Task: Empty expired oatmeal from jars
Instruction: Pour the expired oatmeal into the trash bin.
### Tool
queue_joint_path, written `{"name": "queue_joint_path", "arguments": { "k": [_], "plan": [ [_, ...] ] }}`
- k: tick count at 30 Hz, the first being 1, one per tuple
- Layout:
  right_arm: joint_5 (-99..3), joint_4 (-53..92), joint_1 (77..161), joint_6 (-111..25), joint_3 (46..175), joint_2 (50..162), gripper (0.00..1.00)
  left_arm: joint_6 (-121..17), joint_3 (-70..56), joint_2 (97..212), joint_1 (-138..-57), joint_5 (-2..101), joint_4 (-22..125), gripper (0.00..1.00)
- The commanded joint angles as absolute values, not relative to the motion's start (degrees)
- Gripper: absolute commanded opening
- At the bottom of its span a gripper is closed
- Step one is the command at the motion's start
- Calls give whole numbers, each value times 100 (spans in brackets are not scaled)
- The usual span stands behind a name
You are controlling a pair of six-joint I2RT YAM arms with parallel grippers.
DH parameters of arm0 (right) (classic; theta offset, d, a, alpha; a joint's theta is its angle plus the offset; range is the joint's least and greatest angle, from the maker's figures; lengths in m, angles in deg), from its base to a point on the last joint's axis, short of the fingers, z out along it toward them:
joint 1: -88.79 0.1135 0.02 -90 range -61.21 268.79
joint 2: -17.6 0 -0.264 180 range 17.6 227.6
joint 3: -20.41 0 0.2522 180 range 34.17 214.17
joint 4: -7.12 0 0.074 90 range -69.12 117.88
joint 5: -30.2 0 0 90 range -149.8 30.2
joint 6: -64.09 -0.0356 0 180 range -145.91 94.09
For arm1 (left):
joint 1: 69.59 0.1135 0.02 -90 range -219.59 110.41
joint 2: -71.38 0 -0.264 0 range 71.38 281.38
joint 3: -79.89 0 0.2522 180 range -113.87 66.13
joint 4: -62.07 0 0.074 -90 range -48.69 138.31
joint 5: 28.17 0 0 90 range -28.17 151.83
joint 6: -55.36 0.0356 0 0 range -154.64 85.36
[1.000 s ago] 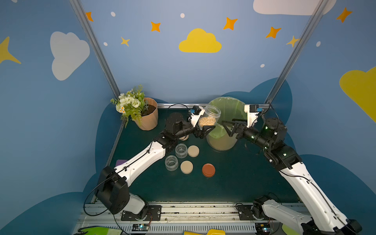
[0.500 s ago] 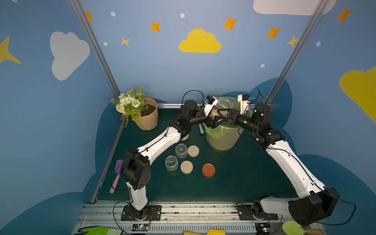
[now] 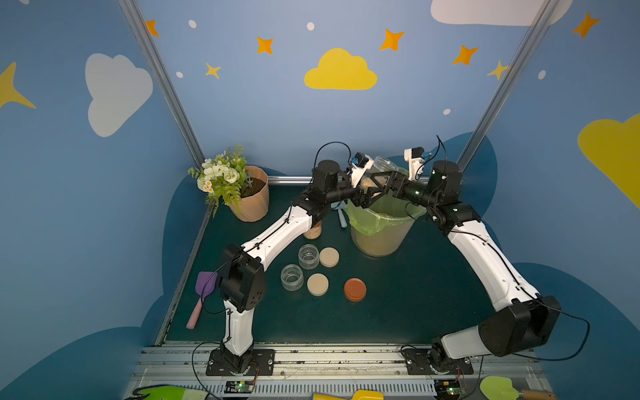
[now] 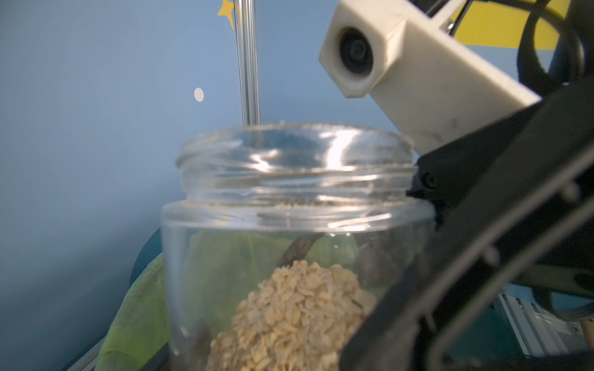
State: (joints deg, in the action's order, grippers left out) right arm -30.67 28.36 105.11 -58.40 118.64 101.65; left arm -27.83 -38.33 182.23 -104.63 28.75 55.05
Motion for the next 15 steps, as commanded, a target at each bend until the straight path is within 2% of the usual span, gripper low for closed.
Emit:
{"name": "queue_joint_path", "arguments": {
  "k": [1,13,15],
  "plan": [
    [-3239,2260,10481,-5860,12083,10371,92,-2549,-4109,18125,-10721,2132,5713,3],
    [-2928,2070,10488,-5852,12166,10694,90,-2365,-4107,18090,-10747,2211,5556,4],
    [-2904,2092,10488,-5829,12132,10689,86,-2394,-4081,18077,-10747,2270,5620,12]
  ]
}}
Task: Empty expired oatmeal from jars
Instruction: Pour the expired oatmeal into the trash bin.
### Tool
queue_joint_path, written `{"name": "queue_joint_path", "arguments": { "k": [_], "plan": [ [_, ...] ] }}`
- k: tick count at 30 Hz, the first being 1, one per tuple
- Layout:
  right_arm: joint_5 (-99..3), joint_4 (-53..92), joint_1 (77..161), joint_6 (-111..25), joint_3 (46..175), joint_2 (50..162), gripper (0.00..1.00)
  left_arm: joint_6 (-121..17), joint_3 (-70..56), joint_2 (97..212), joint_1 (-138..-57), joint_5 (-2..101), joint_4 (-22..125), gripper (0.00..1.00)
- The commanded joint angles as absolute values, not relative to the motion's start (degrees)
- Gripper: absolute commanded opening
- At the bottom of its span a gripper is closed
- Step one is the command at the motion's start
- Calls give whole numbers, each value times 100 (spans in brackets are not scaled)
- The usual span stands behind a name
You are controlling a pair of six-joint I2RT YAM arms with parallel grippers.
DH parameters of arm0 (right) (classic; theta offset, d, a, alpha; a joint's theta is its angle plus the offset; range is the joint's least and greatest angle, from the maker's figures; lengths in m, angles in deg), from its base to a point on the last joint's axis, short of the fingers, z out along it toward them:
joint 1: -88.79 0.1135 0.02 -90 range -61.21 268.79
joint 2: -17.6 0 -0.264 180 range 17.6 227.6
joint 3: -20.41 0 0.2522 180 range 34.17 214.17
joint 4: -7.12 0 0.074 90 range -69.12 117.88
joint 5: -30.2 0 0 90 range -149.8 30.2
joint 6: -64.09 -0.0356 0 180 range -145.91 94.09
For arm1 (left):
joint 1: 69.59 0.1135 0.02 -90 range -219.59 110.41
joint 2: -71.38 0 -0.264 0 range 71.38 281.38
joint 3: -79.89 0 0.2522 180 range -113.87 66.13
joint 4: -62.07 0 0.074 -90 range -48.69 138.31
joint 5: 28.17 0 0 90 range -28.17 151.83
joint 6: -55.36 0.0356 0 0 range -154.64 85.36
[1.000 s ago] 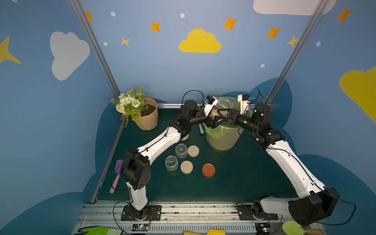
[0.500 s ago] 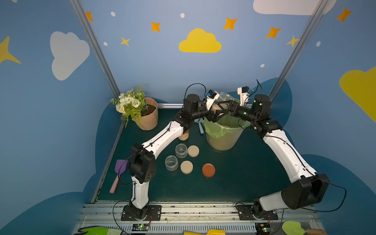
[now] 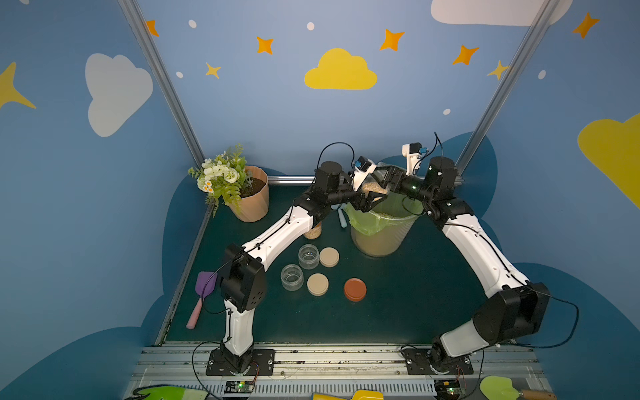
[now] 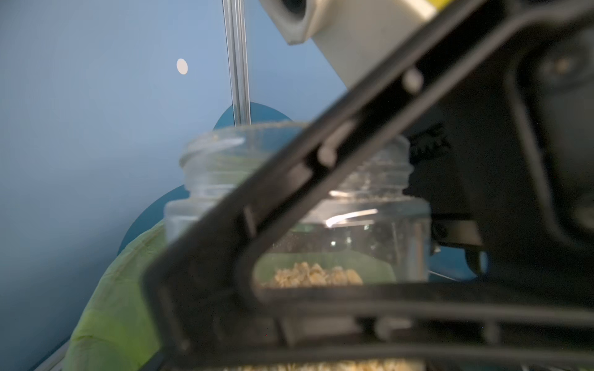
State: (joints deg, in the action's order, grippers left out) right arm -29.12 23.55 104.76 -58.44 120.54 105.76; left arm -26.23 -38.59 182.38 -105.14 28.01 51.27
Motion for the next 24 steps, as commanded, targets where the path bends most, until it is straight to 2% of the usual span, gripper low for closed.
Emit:
{"name": "queue_joint_path", "arguments": {
  "k": [1,4,10,16,17,18,20,21,24],
  "plan": [
    [-2871,2089,10488,-5813,12125,10689,83,-2421,-4075,18064,-10746,2297,5672,14],
    [-2684,2200,10488,-5782,12153,10706,81,-2435,-4082,18071,-10746,2323,5727,12],
    [-2433,2429,10494,-5811,12159,10716,87,-2540,-4105,18116,-10720,2410,5933,10],
    [-2286,2385,10488,-5890,12073,10716,86,-2629,-4099,18125,-10720,2541,6138,17],
    [-2269,2381,10490,-5895,12073,10708,85,-2629,-4104,18125,-10713,2556,6156,24],
    [-2275,2381,10488,-5896,12058,10698,81,-2649,-4094,18125,-10717,2594,6191,36],
    [-2313,2444,10482,-5898,12091,10696,67,-2729,-4060,18121,-10712,2653,6294,49],
    [-2361,2449,10487,-5919,12089,10694,60,-2771,-4051,18119,-10711,2688,6344,59],
    [-2530,2208,10462,-6096,12002,10657,49,-2980,-3941,18118,-10711,2782,6577,86]
  ]
}}
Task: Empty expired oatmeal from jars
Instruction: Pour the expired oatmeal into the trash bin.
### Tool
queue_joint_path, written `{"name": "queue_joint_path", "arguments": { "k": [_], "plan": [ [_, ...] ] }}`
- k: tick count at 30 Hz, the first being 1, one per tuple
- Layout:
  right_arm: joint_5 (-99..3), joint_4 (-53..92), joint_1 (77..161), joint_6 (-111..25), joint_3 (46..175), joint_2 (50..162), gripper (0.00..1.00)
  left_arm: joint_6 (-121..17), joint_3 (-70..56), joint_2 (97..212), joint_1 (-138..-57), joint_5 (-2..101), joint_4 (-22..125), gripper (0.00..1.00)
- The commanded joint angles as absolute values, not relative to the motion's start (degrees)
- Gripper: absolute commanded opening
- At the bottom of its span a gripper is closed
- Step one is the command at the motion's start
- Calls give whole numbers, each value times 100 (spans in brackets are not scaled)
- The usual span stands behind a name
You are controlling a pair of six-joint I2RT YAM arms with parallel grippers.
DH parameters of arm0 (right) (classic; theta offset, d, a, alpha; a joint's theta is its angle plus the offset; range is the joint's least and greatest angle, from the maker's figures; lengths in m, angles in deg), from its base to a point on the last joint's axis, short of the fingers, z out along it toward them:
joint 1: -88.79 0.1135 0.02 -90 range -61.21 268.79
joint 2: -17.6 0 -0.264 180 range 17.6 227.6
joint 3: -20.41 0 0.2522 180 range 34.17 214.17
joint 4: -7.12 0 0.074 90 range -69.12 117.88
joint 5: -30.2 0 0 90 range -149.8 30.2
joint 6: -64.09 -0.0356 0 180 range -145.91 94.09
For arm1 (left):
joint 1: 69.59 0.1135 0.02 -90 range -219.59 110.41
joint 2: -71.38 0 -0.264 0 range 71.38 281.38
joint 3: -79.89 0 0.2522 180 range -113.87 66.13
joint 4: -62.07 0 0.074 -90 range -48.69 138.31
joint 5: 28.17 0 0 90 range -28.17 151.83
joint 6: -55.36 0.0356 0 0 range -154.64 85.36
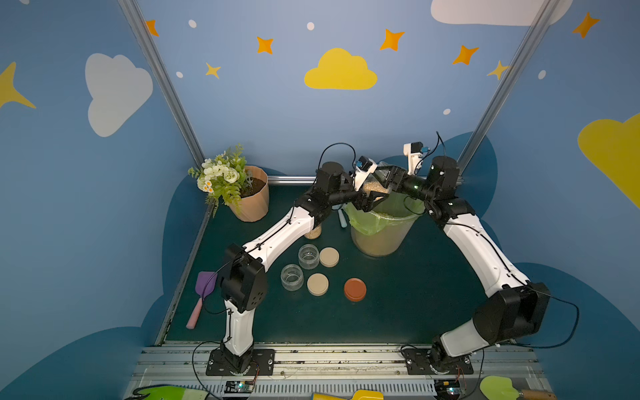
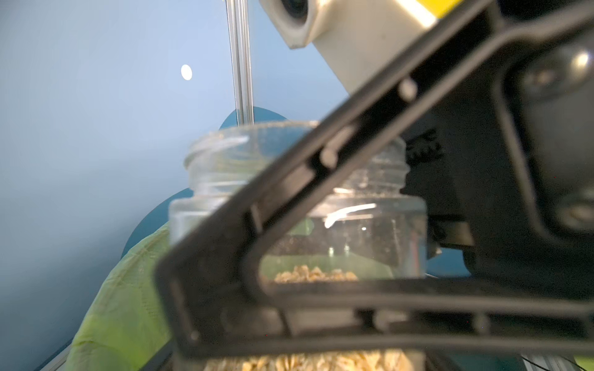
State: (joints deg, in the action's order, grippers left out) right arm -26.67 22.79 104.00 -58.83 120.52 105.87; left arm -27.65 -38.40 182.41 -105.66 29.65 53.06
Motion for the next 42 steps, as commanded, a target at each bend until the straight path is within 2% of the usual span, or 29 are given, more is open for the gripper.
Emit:
{"name": "queue_joint_path", "arguments": {
  "k": [1,2,3,8,12,21,26,32,34,42],
  "plan": [
    [-2577,2096,10455,-6171,11967,10646,48,-3025,-3919,18124,-10704,2782,6607,91],
    [-2614,2006,10444,-6247,11953,10637,45,-3061,-3908,18124,-10705,2775,6608,98],
    [-2660,1885,10439,-6322,11950,10638,43,-3083,-3907,18133,-10695,2782,6598,100],
    [-2981,1430,10390,-6669,11917,10546,36,-3167,-3722,18044,-10664,2888,6611,100],
    [-3373,1148,10341,-6933,11789,10426,34,-3524,-3519,17898,-10561,3109,6680,100],
    [-4110,176,10152,-8021,11309,10215,34,-5250,-2570,17094,-10288,4257,6793,100],
    [-4547,-724,10208,-8954,10875,10146,33,-6829,-2641,16923,-10360,4656,6159,100],
    [-5709,-1650,10439,-9577,10217,9915,34,-9236,-1841,16746,-10481,4926,6743,100],
    [-5990,-1745,10536,-9655,10084,9798,34,-9604,-1682,16675,-10642,5268,6827,100],
    [-6612,-2148,10948,-9835,9938,9573,37,-11217,-1763,16850,-11060,5451,7027,100]
  ]
}}
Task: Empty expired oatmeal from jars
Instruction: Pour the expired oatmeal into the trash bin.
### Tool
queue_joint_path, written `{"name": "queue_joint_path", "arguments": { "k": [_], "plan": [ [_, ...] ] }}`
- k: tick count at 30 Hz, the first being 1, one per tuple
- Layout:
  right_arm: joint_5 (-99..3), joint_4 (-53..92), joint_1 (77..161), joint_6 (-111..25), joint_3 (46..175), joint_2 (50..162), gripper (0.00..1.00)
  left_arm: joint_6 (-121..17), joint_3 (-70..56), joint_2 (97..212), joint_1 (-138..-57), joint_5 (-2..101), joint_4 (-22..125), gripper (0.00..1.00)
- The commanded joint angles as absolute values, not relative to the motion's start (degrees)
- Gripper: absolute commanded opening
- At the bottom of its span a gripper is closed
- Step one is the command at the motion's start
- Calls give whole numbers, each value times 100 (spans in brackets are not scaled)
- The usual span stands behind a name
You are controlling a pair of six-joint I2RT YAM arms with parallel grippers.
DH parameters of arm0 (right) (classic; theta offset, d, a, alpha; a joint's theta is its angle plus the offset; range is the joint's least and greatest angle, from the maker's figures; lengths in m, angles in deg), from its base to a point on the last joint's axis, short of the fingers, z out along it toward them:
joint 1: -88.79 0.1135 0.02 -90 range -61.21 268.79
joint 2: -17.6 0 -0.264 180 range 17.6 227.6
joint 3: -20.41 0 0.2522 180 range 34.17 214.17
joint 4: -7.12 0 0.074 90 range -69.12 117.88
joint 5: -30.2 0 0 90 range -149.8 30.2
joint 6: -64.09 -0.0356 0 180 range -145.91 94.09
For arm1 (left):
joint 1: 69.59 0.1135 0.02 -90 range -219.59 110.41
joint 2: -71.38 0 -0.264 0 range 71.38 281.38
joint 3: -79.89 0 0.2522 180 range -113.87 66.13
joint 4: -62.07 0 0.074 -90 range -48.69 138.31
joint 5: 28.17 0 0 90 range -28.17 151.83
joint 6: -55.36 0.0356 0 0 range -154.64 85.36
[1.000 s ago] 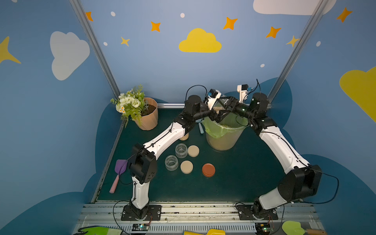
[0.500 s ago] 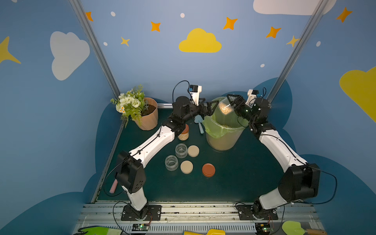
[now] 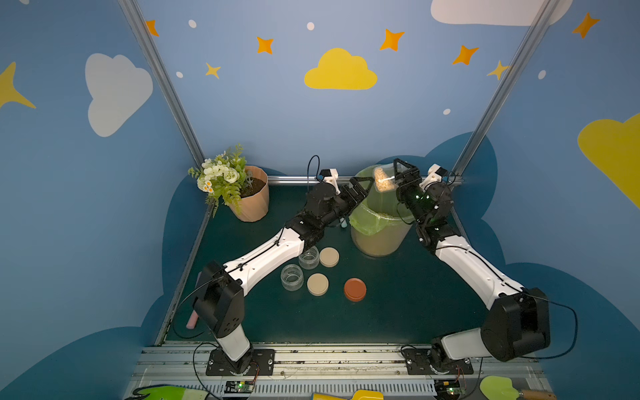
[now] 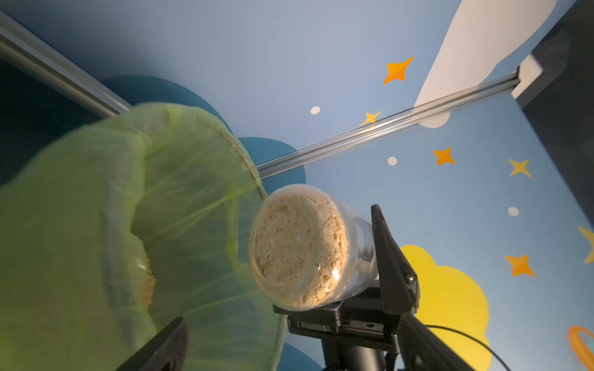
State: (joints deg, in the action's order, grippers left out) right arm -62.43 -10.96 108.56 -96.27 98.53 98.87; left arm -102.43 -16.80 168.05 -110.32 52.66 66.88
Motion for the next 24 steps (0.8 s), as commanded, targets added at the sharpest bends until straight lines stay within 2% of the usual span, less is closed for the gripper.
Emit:
{"name": "queue_joint_path", "arguments": {
  "k": [1,8,24],
  "plan": [
    [-6628,-2136,10979,-9888,9964,9583,37,-11395,-1753,16883,-11092,5490,7071,100],
    [-6837,-2821,11276,-9982,9836,9752,37,-11892,-1733,16902,-11291,6052,7291,100],
    [-6857,-3117,11516,-9796,9605,9743,38,-12106,-2367,17404,-11448,6441,7982,100]
  ]
}}
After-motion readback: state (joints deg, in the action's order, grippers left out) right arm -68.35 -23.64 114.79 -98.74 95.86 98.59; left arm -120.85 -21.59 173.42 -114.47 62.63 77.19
